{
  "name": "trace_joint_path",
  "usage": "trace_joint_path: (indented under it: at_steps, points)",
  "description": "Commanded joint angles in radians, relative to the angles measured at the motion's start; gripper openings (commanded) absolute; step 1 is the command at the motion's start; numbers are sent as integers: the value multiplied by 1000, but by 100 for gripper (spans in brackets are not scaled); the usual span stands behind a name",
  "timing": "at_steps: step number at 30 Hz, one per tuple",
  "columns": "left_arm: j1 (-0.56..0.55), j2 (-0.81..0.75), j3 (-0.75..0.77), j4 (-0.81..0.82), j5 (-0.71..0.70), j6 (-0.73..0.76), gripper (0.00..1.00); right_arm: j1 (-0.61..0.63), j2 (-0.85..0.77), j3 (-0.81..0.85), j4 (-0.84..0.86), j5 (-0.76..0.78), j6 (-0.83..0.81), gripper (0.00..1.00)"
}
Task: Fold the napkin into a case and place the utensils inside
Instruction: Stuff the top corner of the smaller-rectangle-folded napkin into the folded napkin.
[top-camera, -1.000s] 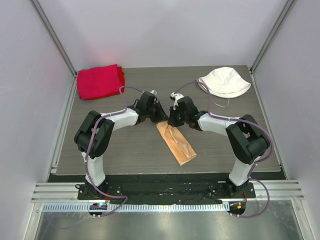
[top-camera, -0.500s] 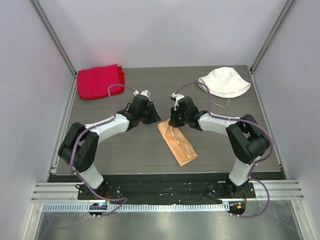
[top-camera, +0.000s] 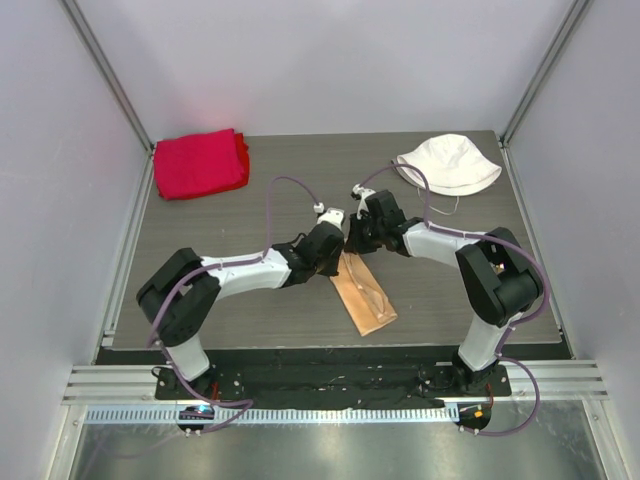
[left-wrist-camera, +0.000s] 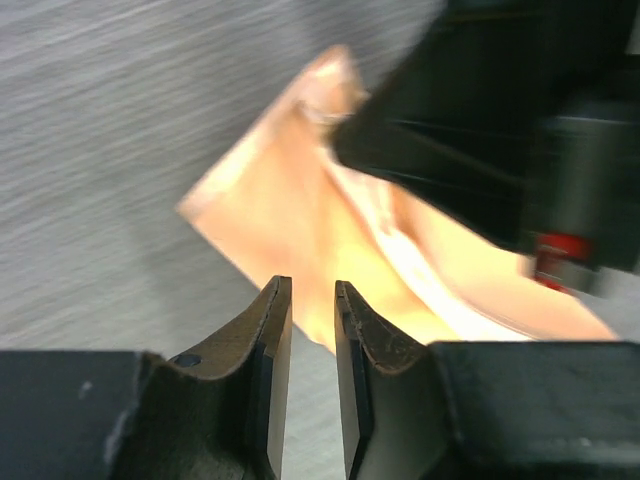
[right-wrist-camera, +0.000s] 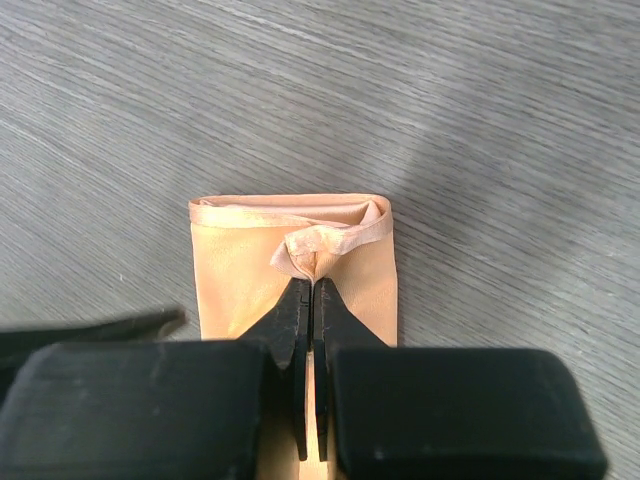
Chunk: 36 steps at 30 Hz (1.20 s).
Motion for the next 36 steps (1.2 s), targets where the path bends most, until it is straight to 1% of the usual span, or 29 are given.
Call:
trace_joint_path:
  at_steps: [1,3,10,13,16,19,23,26,27,30,32,34,36]
  points:
    - [-17,52,55,-13,-136,61,30,-7,-41,10,-13,-40,20,1]
    - [-24,77,74,-16,-154,77,32,-6,-38,9,-13,-46,22,1]
    - [-50,100,103,-22,-149,88,34,-7,-33,2,-4,-57,28,1]
    - [-59,89,94,-19,-145,80,39,-7,-32,-2,-2,-59,29,1]
    - [-65,101,104,-35,-169,81,41,-7,-33,-5,1,-65,34,1]
    - [-65,137,131,-55,-182,84,36,-7,-38,-7,3,-72,39,1]
    - [-65,147,134,-38,-186,83,31,-7,-38,-5,3,-83,48,1]
    - [-65,170,150,-53,-194,84,24,-6,-40,-5,-2,-85,49,1]
    - [-65,172,151,-53,-197,81,20,-6,-41,-5,-3,-85,46,1]
    - [-64,155,134,-36,-199,68,15,-10,-47,-7,-26,-83,39,1]
    - [-60,152,126,-27,-192,60,13,-18,-49,-10,-33,-91,37,1]
    - [-54,157,124,-21,-185,51,8,-21,-49,-10,-39,-111,32,1]
    - [-42,157,115,-12,-174,25,6,-22,-50,-8,-48,-120,26,1]
